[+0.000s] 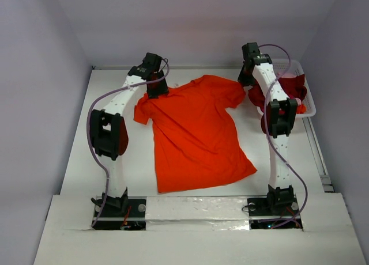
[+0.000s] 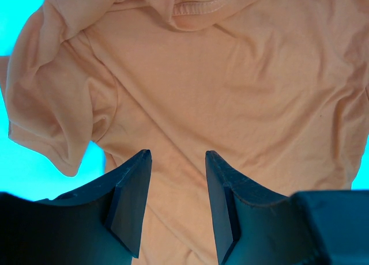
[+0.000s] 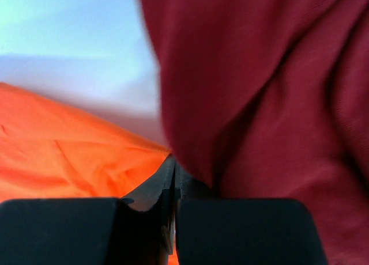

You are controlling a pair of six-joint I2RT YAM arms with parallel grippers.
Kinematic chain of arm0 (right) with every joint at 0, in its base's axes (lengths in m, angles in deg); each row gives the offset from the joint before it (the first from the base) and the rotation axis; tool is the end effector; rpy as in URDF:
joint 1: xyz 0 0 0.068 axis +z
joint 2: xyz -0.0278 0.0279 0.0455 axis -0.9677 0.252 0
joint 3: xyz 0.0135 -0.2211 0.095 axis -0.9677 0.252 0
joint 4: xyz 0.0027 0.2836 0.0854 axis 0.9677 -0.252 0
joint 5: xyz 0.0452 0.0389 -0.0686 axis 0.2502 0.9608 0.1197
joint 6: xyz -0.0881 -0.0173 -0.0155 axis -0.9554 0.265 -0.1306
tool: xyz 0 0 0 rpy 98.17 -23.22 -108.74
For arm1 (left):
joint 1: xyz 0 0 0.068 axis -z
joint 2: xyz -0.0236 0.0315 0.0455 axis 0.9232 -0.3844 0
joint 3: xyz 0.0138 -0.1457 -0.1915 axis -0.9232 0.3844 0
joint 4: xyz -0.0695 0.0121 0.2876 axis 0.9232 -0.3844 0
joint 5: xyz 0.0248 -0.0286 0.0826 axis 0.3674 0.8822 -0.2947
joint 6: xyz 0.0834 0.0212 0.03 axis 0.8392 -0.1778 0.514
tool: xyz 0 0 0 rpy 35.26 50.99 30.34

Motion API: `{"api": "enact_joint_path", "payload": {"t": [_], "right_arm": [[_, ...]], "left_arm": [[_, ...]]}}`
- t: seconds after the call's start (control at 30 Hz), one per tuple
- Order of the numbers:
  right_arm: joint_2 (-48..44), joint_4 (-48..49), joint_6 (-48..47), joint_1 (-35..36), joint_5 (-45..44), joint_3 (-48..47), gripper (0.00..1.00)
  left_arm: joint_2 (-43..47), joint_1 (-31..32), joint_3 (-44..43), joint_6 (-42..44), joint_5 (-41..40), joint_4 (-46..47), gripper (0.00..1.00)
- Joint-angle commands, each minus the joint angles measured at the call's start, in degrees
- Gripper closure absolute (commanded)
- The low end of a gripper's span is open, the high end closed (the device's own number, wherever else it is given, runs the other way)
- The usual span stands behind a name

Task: Fold and stack the t-shirts
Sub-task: Flatten out the tshirt

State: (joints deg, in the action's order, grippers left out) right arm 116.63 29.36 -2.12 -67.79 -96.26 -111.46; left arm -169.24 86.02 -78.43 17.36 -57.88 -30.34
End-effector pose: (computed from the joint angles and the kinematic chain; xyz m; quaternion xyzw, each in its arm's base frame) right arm 0.5577 0.0550 0.1881 0.2030 0.9353 -0.0284 0.2886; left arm 0.4764 -0.1599 0.2211 -0.0735 0.9316 -0.1363 0.3289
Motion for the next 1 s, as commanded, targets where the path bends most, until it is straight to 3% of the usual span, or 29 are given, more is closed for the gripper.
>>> {"api": "enact_joint_path", "payload": {"t": [0.0,0.97], "right_arm": [[0.1,-0.3,0.9,-1.6,-3.1,-2.7,1.0],[2.7,-0.6,-1.0,-8.1,-3.4,-5.8,1.0]], "left_arm": [[4.1,0.1,1.1,-0.2,0.2,0.3,0.6],[4.2,2.2,0.7,-0.4,-0.8,-1.0,0.59]]}}
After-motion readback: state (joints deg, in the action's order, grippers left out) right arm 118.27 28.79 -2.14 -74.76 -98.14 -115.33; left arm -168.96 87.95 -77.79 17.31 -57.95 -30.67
